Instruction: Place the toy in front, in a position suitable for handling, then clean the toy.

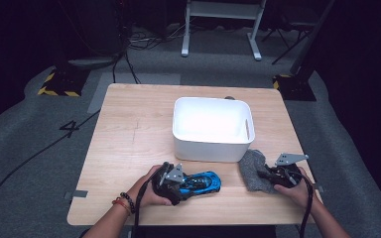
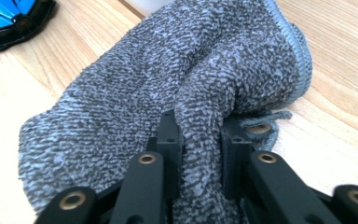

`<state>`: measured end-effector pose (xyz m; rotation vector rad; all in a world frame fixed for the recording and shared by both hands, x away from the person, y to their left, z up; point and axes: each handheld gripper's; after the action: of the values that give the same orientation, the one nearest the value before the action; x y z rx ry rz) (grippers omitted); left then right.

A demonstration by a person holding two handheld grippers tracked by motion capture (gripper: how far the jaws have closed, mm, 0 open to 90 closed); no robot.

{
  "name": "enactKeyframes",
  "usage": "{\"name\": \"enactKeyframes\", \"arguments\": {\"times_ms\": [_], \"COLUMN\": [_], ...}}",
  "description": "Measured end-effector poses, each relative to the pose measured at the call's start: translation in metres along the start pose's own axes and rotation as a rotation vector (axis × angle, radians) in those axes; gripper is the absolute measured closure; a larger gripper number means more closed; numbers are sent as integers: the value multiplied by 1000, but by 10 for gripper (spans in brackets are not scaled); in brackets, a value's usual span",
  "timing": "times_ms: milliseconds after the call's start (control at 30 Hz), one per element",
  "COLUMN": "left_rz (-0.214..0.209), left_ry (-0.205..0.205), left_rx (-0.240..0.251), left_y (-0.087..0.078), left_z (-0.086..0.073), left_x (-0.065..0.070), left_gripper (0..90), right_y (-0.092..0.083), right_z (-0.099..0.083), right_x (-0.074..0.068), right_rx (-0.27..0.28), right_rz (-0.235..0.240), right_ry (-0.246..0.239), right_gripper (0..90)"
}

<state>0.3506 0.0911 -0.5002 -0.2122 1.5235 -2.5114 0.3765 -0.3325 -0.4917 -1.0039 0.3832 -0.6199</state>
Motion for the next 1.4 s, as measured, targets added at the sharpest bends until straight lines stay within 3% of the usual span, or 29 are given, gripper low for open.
{"name": "enactKeyframes", "arguments": {"times_ms": [100, 433, 1400], "left_rz": [0, -4, -7], "left_ry": [3, 7, 8], "left_rx": [1, 7, 30], "left_y": [0, 1, 5], "left_z": [0, 1, 3], "left_x": [0, -2, -4], "left_gripper": [233, 232, 229], "right_y": [-2, -11, -22], "right_z": [-3, -8, 8], "right_x": [0, -1, -24], "right_rx": [10, 38, 142], "right_rz": [2, 90, 124], "right_ry": [-23, -70, -140], "right_gripper": [781, 791, 789]}}
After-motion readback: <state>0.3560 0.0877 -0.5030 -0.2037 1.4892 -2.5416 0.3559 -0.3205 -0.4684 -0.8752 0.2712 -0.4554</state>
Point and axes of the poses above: each handheld gripper's, and its own axes: y roughly forward along the jaws, z roughly out of its top, x roughly to its right, and after that the axes turned 15 degrees about -x, right-handed
